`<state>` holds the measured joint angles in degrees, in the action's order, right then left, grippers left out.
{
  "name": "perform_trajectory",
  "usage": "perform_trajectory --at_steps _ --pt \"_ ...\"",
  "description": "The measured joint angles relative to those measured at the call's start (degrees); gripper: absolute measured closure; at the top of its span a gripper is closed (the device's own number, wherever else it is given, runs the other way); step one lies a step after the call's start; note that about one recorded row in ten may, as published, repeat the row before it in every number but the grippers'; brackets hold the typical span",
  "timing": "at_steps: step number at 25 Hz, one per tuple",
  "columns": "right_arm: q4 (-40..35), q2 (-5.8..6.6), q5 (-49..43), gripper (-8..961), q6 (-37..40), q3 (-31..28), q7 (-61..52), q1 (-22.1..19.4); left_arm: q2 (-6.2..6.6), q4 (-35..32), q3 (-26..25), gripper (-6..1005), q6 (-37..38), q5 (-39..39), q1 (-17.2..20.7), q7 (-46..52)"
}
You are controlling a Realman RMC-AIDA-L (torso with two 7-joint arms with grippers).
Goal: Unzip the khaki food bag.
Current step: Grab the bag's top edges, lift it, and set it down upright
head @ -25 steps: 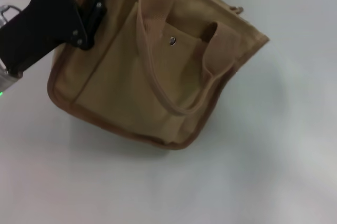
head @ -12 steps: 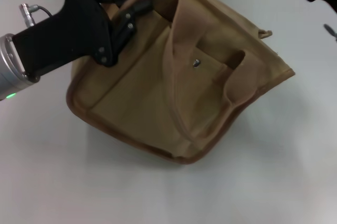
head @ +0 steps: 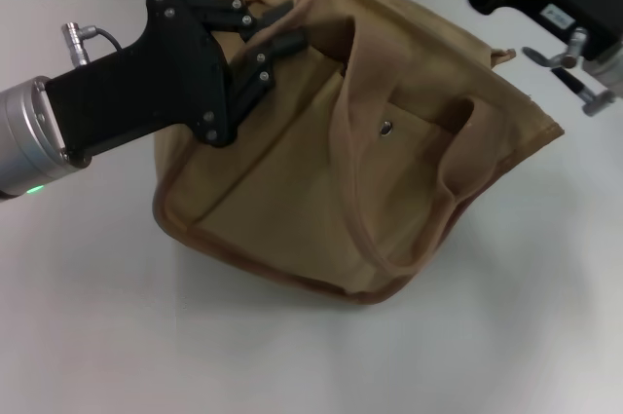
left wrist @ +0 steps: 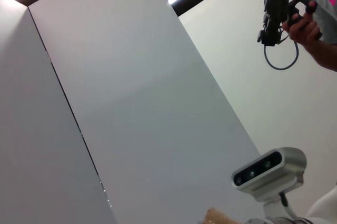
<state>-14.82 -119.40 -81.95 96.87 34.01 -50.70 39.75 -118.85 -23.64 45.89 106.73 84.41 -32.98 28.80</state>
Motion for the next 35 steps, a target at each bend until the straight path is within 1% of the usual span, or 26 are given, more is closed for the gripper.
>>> perform_trajectory --at_steps 3,6,7,8,11,12,13,14,16,17,18,19,20,21,22,23,26,27,28,30,35 --pt "0.0 -0.04 0.01 108 -1.77 2.47 -0.34 1.24 -0.01 0.02 0.39 913 -0.04 0.01 -0.05 0.0" --pt "-0.36 -0.09 -0.05 108 -3.67 6.29 -1.09 2.11 -0.01 0.01 0.43 913 -0.05 0.0 -0.06 0.0" --pt "-1.37 -0.09 -0.06 108 -5.47 8.78 -1.4 2.1 0.0 -0.01 0.44 913 -0.02 0.01 -0.09 -0.01" --pt "-1.37 -0.09 -0.06 108 -5.47 8.78 -1.4 2.1 0.0 -0.01 0.46 913 0.01 0.02 -0.15 -0.02" --pt "-3.94 -0.03 -0.05 107 -7.94 13.52 -3.63 1.67 0.02 0.15 0.82 913 -0.05 0.07 -0.39 -0.06" --pt "-6.45 0.06 -0.06 107 -8.34 16.24 -6.24 0.58 0.02 0.23 0.98 913 -0.12 0.07 -0.43 -0.06" --pt "-8.21 0.08 -0.06 107 -8.51 17.18 -7.81 -0.49 0.02 0.25 1.1 913 -0.16 0.06 -0.47 -0.06" --pt "-8.21 0.08 -0.06 107 -8.51 17.18 -7.81 -0.49 0.02 0.26 1.14 913 -0.17 0.05 -0.5 -0.06" --pt "-11.79 0.12 -0.07 107 -9.14 18.61 -10.99 -2.96 0.02 0.26 1.15 913 -0.18 0.04 -0.56 -0.06" --pt "-15.06 0.25 -0.2 107 -9.78 20.18 -13.77 -5.38 0.03 0.19 1.15 913 -0.19 -0.03 -0.72 -0.06" --pt "-16.52 0.32 -0.38 107 -9.87 20.79 -14.73 -6.88 0.02 0.17 1.15 913 -0.18 -0.05 -0.78 -0.06" --pt "-16.52 0.32 -0.38 107 -9.87 20.79 -14.73 -6.88 0.02 0.14 1.15 913 -0.19 -0.07 -0.84 -0.06" --pt "-18.13 0.34 -0.55 107 -9.76 21.06 -15.13 -8.43 0.02 0.12 1.15 913 -0.2 -0.09 -0.95 -0.06" --pt "-19.5 0.34 -0.73 107 -9.45 21.16 -15.31 -10.14 0.02 0.12 1.14 913 -0.22 -0.1 -1.05 -0.06" --pt "-21.8 0.27 -0.81 107 -8.19 21.07 -15.17 -13.52 0.02 0.11 1.14 913 -0.24 -0.12 -1.19 -0.06" --pt "-21.8 0.27 -0.81 107 -8.19 21.07 -15.17 -13.52 0.02 0.11 1.14 913 -0.24 -0.13 -1.33 -0.06" --pt "-23.1 0.18 0.58 108 -5.56 20.42 -13.27 -17.13 0.02 0.11 1.13 913 -0.24 -0.16 -1.62 -0.06" --pt "-22.51 0.07 3.78 108 -4.43 19.84 -11.14 -17.96 0.02 0.11 1.13 913 -0.24 -0.16 -1.83 -0.03" --pt "-22.51 0.07 3.78 108 -4.43 19.84 -11.14 -17.96 0.02 0.11 1.17 913 -0.24 -0.16 -1.96 0.03" --pt "-21.17 0.0 7.69 108 -4.39 19.96 -9.71 -17.37 0.02 0.17 1.63 913 -0.24 -0.14 -2.22 0.11" --pt "-16.09 -0.09 13.27 108 -4.74 20.3 -8.01 -11.7 0.02 0.26 2.53 913 -0.53 -0.19 -2.27 0.12"
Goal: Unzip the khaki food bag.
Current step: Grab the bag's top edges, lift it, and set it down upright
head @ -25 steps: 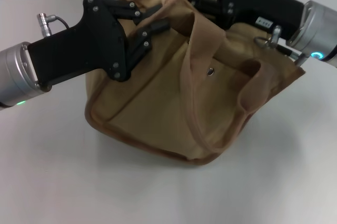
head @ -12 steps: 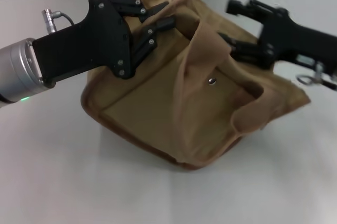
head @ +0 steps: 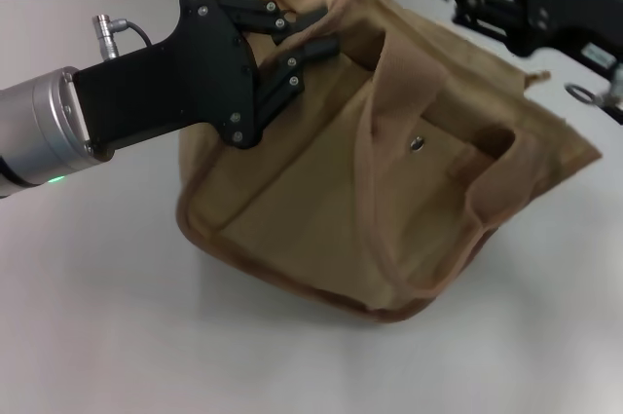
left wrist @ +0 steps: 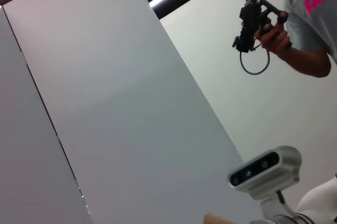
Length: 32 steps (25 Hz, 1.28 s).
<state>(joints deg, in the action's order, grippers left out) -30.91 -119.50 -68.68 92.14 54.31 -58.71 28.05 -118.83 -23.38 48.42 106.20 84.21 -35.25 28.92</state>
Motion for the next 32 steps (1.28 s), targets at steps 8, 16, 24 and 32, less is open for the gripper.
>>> perform_trajectory --at_steps 8,16,24,32 --pt "1.0 0.22 0.06 107 -4.56 6.81 -0.4 6.26 0.0 0.08 0.05 912 -0.41 -0.07 0.07 0.07" --pt "-11.25 0.08 -12.61 107 -7.58 11.26 -11.12 0.75 0.02 -0.07 0.06 912 -0.85 -0.03 0.05 -0.11" --pt "-17.52 0.06 -13.06 109 -5.87 10.72 -13.25 -6.46 -0.01 -0.15 -0.18 912 -1.13 -0.03 -0.1 -0.18" --pt "-17.24 0.2 -13.96 110 4.08 2.43 -12.36 -10.55 -0.06 0.04 -0.44 912 -1.18 -0.86 -0.26 -0.19"
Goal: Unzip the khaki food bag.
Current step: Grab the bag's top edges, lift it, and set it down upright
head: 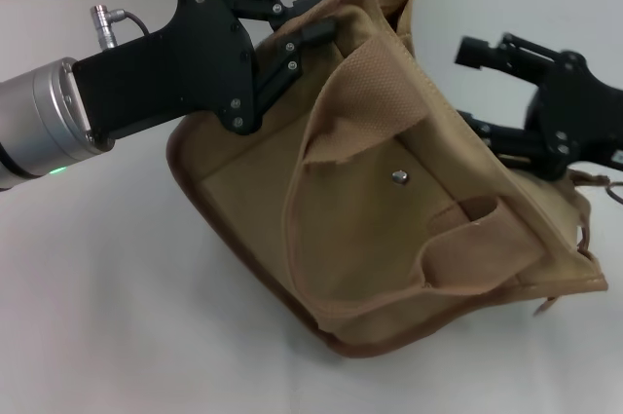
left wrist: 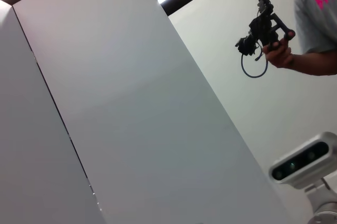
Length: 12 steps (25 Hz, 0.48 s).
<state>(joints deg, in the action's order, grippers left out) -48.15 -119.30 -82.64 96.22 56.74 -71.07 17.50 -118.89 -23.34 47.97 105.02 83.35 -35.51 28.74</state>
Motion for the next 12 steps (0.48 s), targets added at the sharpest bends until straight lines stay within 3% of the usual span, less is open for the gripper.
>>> perform_trajectory --at_steps 5,9,12 --pt "0.3 -0.24 -1.57 110 0.64 -3.03 2.57 -2.24 -0.03 0.04 0.08 912 -0.01 -0.12 -0.01 0.0" --pt "6.3 -0.51 9.85 110 0.87 -2.91 10.79 -2.24 -0.03 0.01 0.34 912 0.02 -0.17 0.0 0.0" --pt "11.48 -0.23 14.92 110 0.22 -2.65 13.4 0.78 -0.03 -0.02 0.41 912 0.01 -0.17 0.0 0.0"
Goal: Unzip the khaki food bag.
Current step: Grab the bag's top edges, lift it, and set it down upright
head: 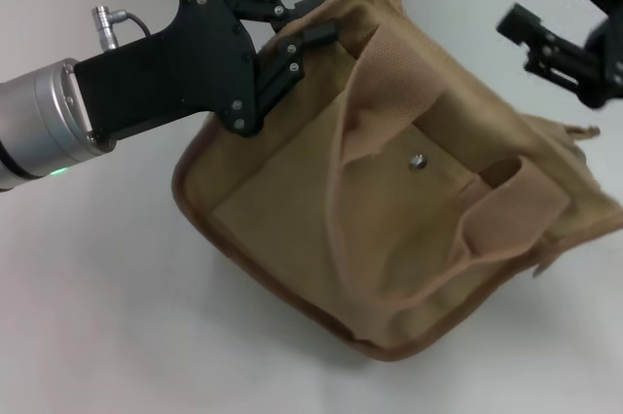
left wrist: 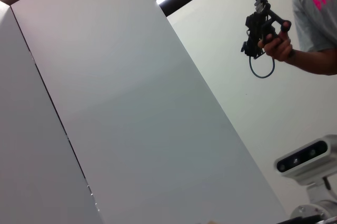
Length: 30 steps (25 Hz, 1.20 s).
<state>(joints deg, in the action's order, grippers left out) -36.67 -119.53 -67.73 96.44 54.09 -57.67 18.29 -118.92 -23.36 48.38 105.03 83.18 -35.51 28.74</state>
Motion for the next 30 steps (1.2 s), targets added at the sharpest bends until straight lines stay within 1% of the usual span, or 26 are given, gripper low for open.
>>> perform_trajectory --at_steps 4,6,10,14,17,20,22,26,30 --pt "2.11 -0.02 -0.03 110 -1.6 0.67 0.26 4.11 0.0 0.03 0.03 912 -0.02 0.0 0.0 0.0" --pt "2.26 -0.06 -0.07 110 -3.45 2.36 0.29 5.7 0.0 0.05 0.04 912 0.05 0.0 0.0 0.0" --pt "2.39 0.03 -0.1 110 -8.97 7.53 -0.3 8.91 0.01 0.04 0.05 912 0.13 0.0 0.0 0.0" --pt "1.3 0.13 -0.58 109 -12.65 12.76 -3.84 10.67 0.01 0.0 0.05 912 0.08 0.0 0.0 0.0" --pt "-2.54 0.27 -4.79 109 -14.02 14.08 -8.74 10.08 0.01 -0.03 0.06 912 0.03 0.03 0.01 0.0" --pt "-8.25 0.28 -12.23 109 -13.42 13.71 -15.36 8.07 0.01 -0.03 0.07 912 0.0 0.07 0.01 0.0" --pt "-11.36 0.28 -15.98 109 -12.56 13.5 -17.67 6.43 0.0 -0.03 0.07 912 -0.01 0.1 0.01 -0.15" --pt "-14.36 0.13 -17.78 109 -10.96 12.34 -17.6 2.8 -0.05 0.11 0.03 912 -0.01 0.09 -0.02 -0.87" --pt "-13.65 0.04 -17.72 109 -6.97 8.36 -16.29 1.25 -0.15 0.16 -0.09 912 0.0 0.08 -0.24 -0.93"
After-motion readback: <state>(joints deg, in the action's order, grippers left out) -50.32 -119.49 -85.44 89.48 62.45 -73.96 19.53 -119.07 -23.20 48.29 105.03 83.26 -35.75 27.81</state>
